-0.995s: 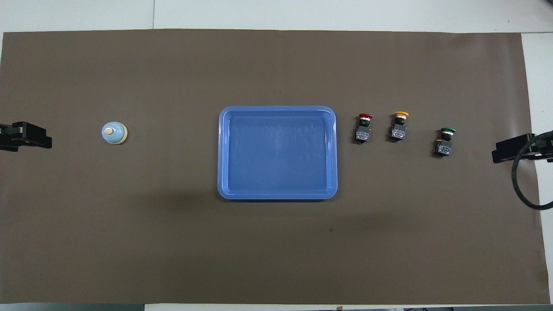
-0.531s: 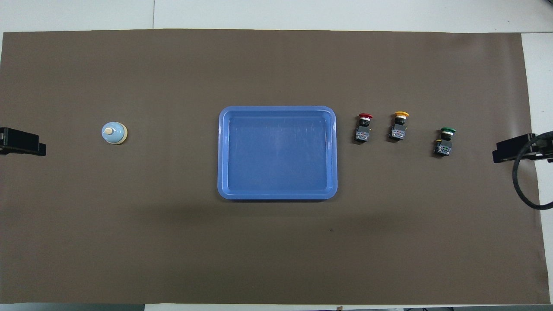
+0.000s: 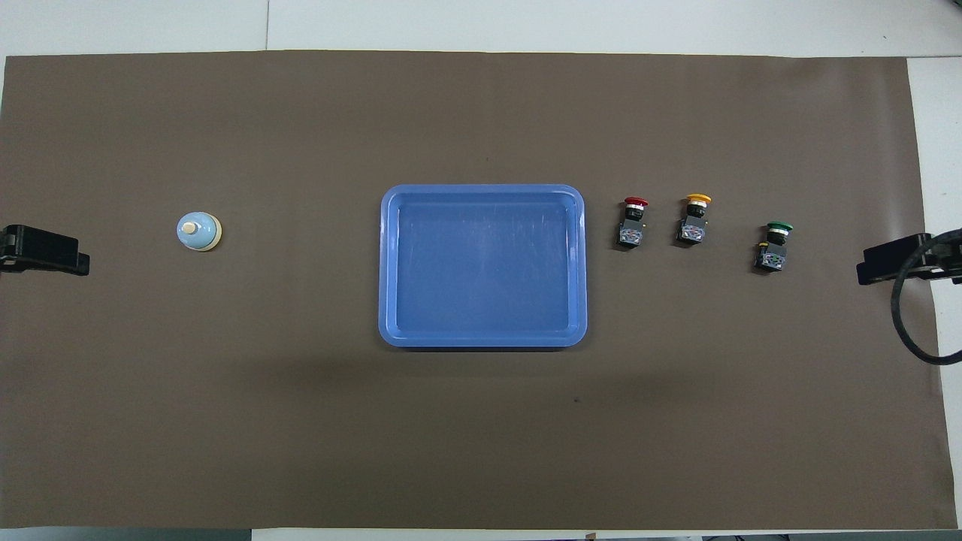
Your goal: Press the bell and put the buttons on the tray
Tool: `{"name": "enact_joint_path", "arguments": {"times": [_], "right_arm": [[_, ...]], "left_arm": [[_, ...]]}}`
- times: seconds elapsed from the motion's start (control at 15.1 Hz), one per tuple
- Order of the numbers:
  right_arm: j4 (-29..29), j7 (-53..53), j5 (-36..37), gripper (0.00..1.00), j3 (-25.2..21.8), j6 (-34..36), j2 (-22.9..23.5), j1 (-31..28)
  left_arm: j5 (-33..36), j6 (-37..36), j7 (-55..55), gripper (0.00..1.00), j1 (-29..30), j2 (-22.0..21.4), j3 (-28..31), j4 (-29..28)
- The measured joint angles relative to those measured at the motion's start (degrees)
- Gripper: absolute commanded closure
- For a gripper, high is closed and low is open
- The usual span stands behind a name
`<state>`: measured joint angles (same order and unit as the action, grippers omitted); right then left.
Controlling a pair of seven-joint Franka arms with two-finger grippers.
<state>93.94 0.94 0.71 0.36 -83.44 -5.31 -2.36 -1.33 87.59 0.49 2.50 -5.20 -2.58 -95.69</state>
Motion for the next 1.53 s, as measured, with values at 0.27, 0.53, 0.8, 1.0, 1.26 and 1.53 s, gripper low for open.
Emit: {"name": "enact_joint_path", "arguments": {"times": [0.27,0.53,0.8,1.0,1.26,1.53], "right_arm": [[4.11,-0.14,0.06,0.0,-0.1,-4.96,-0.82,-0.25],[12.41,-2.65,0.32,0.0,-0.2,-13.83,-1.38,-0.59],[19.03,-5.07,0.33,0.0,-0.22,-21.41,-1.07,-1.38],[20.73,-8.67,0.33,0.0,-0.22,-25.9,2.09,-1.46],[22.93,-9.78,0.42,0.0,-0.24,-33.46,7.5,-2.51],[27.81,-9.78,0.96,0.0,-0.27,-43.66,9.96,-4.12]], "left_arm": [[0.0,0.0,0.0,0.0,0.12,0.0,0.41,0.0],[0.0,0.0,0.0,0.0,0.12,0.0,0.37,0.0],[0.0,0.0,0.0,0.0,0.12,0.0,0.37,0.0],[0.0,0.0,0.0,0.0,0.12,0.0,0.37,0.0],[0.0,0.0,0.0,0.0,0.12,0.0,0.37,0.0],[0.0,0.0,0.0,0.0,0.12,0.0,0.37,0.0]]}}
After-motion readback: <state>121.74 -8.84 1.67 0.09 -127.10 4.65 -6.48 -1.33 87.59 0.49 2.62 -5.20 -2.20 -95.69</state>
